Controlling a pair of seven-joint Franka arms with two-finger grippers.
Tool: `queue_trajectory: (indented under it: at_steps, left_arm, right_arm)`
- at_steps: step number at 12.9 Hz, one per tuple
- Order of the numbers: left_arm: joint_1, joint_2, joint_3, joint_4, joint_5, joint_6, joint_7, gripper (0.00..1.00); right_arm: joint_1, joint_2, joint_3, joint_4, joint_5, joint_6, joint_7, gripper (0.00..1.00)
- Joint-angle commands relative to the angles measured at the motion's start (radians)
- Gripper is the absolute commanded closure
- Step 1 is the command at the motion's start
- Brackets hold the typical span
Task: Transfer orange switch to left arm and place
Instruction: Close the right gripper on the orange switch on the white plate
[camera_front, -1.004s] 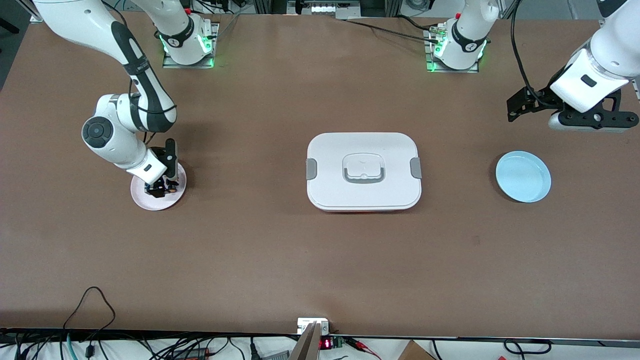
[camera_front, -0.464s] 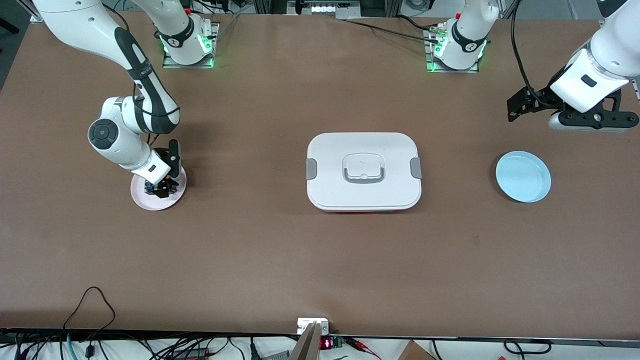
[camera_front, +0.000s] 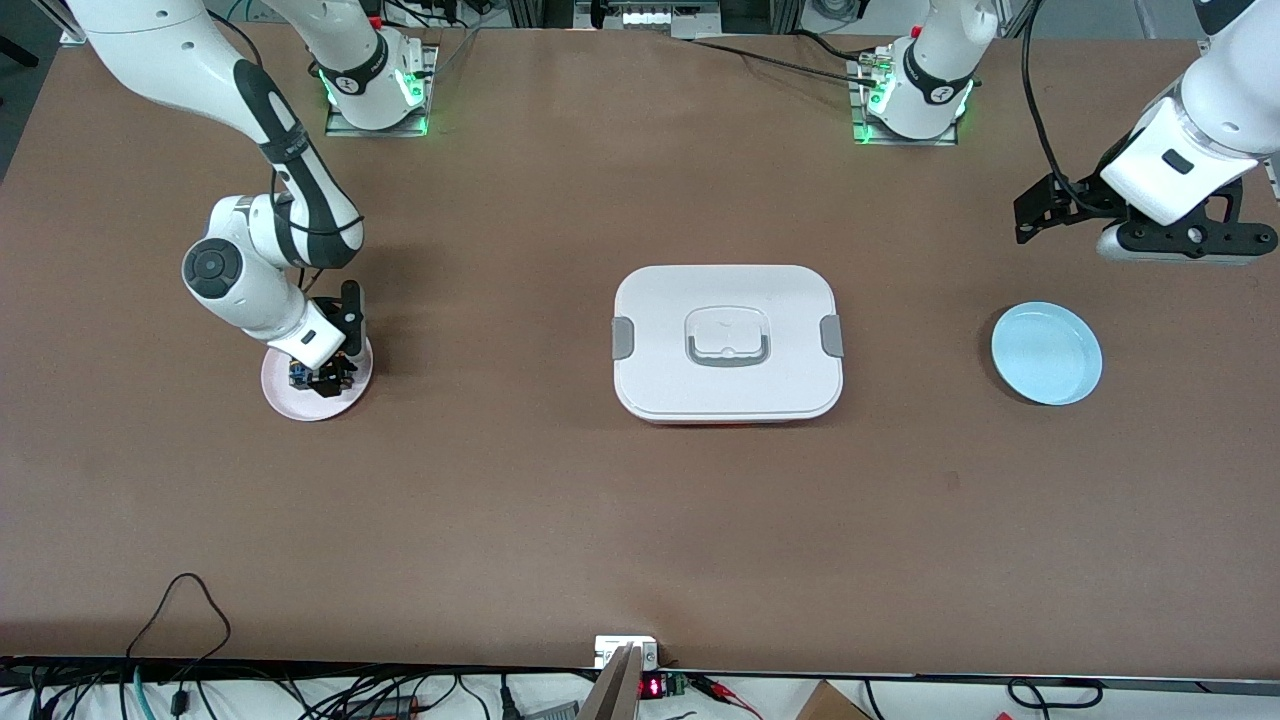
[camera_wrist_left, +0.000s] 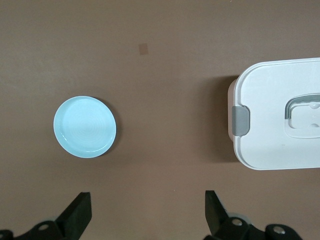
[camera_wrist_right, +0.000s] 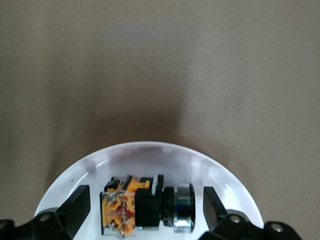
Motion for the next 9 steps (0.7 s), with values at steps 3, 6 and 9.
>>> queue_trajectory:
  at_steps: [3, 6, 9]
  left_arm:
    - [0.002, 0.002, 0.001, 0.02, -0.004, -0.02, 0.01, 0.0]
    - [0.002, 0.002, 0.001, 0.02, -0.004, -0.02, 0.01, 0.0]
    - [0.002, 0.002, 0.001, 0.02, -0.004, -0.02, 0.01, 0.0]
  right_arm:
    - [-0.025, 0.002, 0.021, -0.014, -0.004, 0.042, -0.045, 0.09]
    - [-0.036, 0.002, 0.021, -0.014, -0.004, 0.042, -0.045, 0.09]
    - [-0.049, 0.002, 0.021, -0.014, -0.004, 0.04, -0.047, 0.09]
